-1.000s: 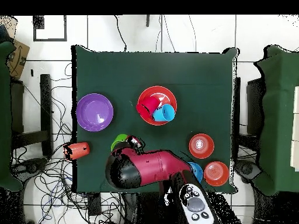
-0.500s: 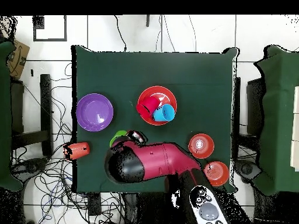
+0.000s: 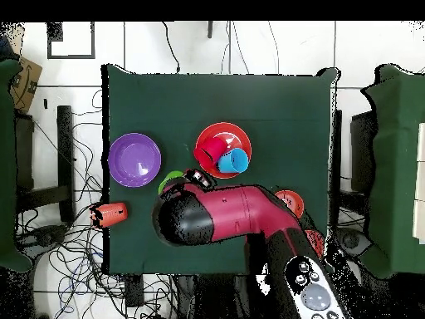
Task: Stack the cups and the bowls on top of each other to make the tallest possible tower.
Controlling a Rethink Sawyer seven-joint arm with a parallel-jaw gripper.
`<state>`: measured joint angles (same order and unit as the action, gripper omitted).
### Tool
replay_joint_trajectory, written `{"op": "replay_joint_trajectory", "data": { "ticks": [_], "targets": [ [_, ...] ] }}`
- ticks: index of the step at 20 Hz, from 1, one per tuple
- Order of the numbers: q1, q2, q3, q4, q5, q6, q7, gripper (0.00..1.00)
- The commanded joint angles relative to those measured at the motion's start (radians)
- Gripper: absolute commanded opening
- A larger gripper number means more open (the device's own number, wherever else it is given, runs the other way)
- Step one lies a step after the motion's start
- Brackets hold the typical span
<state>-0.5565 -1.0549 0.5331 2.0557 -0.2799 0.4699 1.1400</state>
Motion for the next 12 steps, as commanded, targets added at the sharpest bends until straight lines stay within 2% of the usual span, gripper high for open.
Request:
{"op": "replay_joint_trajectory", "data": {
  "ticks": [1, 3, 12],
  "targets": [
    [-0.044, 0.040, 0.085, -0.141, -0.060, 0.180, -0.138, 0.00],
    [-0.053, 0.049, 0.083, -0.160, -0.082, 0.210, -0.156, 0.00],
    [-0.102, 0.095, 0.137, -0.233, -0.086, 0.294, -0.191, 0.00]
  ]
}}
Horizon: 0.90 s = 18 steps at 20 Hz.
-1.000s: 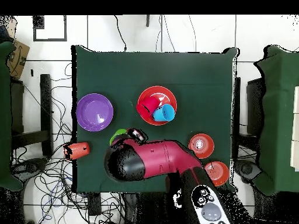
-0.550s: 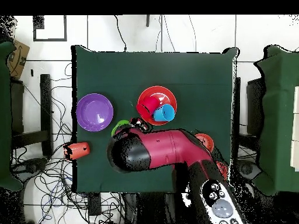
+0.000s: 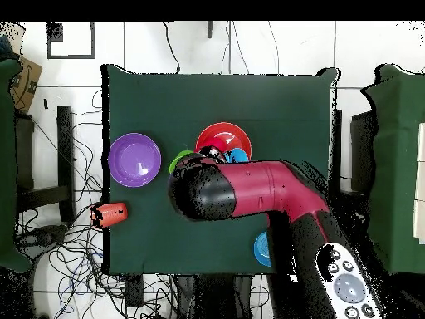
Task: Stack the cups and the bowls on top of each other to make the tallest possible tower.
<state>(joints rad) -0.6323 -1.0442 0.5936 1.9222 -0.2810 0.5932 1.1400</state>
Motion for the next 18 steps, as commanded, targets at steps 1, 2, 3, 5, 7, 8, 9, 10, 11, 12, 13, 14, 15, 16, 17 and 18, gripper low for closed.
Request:
{"op": "replay_joint_trajectory", "data": {
  "ticks": [1, 2, 3, 5, 7, 8, 9, 10, 11, 12, 13, 14, 15, 16, 17, 18],
  "targets": [
    [-0.030, 0.089, 0.080, -0.106, -0.086, 0.175, -0.193, 0.00],
    [-0.034, 0.095, 0.083, -0.113, -0.090, 0.176, -0.195, 0.00],
    [-0.039, 0.102, 0.087, -0.121, -0.099, 0.179, -0.195, 0.00],
    [-0.043, 0.112, 0.091, -0.131, -0.111, 0.178, -0.195, 0.00],
    [-0.047, 0.120, 0.096, -0.147, -0.119, 0.182, -0.193, 0.00],
    [-0.051, 0.124, 0.101, -0.152, -0.122, 0.182, -0.193, 0.00],
    [-0.054, 0.131, 0.103, -0.161, -0.127, 0.180, -0.193, 0.00],
    [-0.057, 0.134, 0.106, -0.167, -0.131, 0.183, -0.195, 0.00],
    [-0.062, 0.135, 0.111, -0.168, -0.135, 0.180, -0.196, 0.00],
    [-0.068, 0.139, 0.116, -0.170, -0.140, 0.176, -0.200, 0.00],
    [-0.074, 0.144, 0.119, -0.177, -0.149, 0.174, -0.205, 0.00],
    [-0.081, 0.148, 0.125, -0.180, -0.152, 0.165, -0.207, 0.00],
    [-0.082, 0.151, 0.126, -0.188, -0.161, 0.164, -0.208, 0.00],
    [-0.083, 0.154, 0.126, -0.197, -0.170, 0.163, -0.209, 0.00],
    [-0.082, 0.155, 0.124, -0.204, -0.180, 0.164, -0.206, 0.00],
    [-0.081, 0.156, 0.122, -0.210, -0.191, 0.165, -0.203, 0.00]
  ]
}}
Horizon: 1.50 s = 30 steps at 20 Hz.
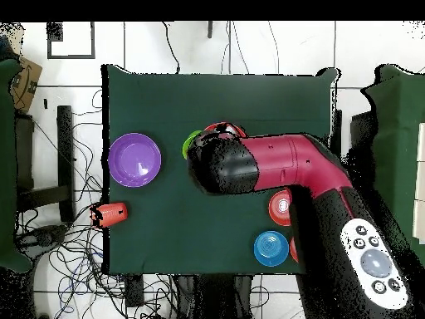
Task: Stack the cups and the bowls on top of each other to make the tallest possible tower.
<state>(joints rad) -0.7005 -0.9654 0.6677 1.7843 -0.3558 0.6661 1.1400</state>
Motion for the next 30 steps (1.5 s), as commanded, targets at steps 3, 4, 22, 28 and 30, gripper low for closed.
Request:
{"op": "replay_joint_trajectory", "data": {
  "ticks": [3, 4, 22, 28, 30],
  "targets": [
    [-0.017, 0.083, 0.051, -0.080, -0.141, 0.087, -0.195, 0.00],
    [-0.019, 0.081, 0.053, -0.079, -0.146, 0.087, -0.193, 0.00],
    [-0.028, 0.105, 0.067, -0.114, -0.200, 0.057, -0.161, 0.00],
    [-0.010, 0.136, 0.052, -0.140, -0.229, 0.018, -0.129, 0.00],
    [-0.009, 0.137, 0.053, -0.146, -0.231, 0.017, -0.123, 0.00]
  ]
}}
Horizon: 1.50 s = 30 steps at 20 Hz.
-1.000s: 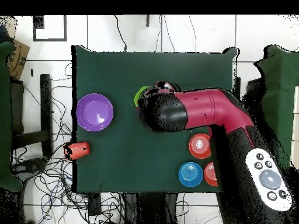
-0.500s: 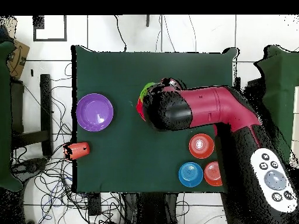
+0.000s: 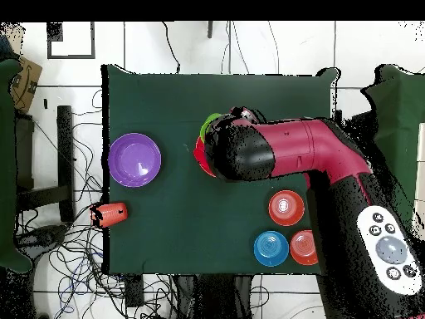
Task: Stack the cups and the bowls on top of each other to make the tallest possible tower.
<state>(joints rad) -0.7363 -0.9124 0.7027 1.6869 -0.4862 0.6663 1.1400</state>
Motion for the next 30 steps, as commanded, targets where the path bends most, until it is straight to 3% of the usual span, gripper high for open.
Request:
{"op": "replay_joint_trajectory", "data": {
  "ticks": [1, 30],
  "targets": [
    [0.027, 0.086, 0.019, -0.050, -0.102, 0.017, -0.123, 0.00],
    [0.030, 0.168, 0.020, -0.108, -0.180, -0.057, -0.103, 0.00]
  ]
}}
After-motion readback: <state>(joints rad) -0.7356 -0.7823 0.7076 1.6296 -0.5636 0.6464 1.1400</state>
